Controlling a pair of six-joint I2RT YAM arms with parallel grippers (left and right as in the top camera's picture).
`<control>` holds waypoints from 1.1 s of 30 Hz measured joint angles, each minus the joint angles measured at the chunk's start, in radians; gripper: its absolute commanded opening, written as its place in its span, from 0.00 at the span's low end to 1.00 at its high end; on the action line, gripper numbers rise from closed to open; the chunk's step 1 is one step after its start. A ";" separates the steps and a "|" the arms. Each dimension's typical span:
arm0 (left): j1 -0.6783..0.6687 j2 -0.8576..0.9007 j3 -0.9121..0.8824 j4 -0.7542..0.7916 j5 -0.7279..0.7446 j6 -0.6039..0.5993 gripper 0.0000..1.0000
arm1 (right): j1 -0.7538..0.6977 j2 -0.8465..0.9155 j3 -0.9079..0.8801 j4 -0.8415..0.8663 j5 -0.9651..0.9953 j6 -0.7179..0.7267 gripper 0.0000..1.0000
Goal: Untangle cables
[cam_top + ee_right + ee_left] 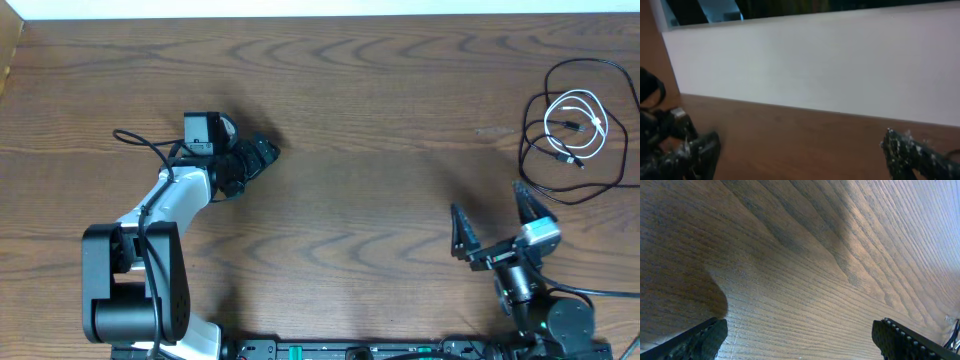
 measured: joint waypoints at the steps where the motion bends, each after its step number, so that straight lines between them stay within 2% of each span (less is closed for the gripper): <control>1: 0.000 0.000 0.000 0.001 0.000 0.000 0.98 | 0.000 -0.010 -0.026 0.024 0.000 0.000 0.99; 8: 0.000 0.000 0.000 0.000 0.000 0.000 0.98 | 0.003 -0.018 -0.099 0.049 0.000 0.000 0.99; 14: 0.000 0.000 0.000 0.000 0.000 0.000 0.98 | 0.017 -0.016 -0.102 -0.138 0.001 0.000 0.99; 33: 0.000 0.000 0.000 0.000 0.000 0.000 0.98 | 0.017 -0.018 -0.101 -0.137 0.003 0.000 0.99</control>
